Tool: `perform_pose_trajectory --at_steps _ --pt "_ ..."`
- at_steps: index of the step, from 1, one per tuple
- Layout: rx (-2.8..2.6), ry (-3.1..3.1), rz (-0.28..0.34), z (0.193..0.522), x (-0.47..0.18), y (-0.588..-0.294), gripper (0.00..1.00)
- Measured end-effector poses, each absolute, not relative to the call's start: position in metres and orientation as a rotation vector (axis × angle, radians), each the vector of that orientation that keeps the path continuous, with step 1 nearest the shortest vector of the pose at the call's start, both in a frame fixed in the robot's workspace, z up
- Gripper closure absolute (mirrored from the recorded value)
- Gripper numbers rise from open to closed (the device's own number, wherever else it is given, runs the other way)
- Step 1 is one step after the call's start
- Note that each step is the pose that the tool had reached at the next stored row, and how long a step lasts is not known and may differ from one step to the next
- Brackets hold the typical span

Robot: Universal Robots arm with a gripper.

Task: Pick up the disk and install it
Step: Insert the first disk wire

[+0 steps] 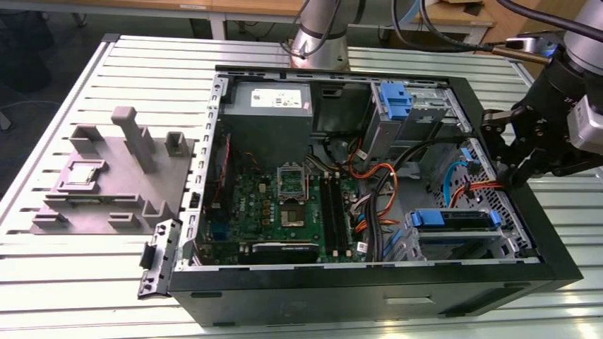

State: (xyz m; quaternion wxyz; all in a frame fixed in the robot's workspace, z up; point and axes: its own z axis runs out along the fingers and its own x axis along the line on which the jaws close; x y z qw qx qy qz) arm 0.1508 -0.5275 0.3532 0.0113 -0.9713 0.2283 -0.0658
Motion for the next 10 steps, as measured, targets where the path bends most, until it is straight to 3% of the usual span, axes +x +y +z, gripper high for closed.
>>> perform_pose_trajectory --at_steps 3,4,10 --pt "-3.030 0.712 -0.206 0.3533 0.1508 -0.5276 0.76" --pt "-3.030 0.712 -0.206 0.3532 0.1508 -0.5276 0.83" --pt "-3.030 0.712 -0.205 0.3576 0.1507 -0.5275 0.83"
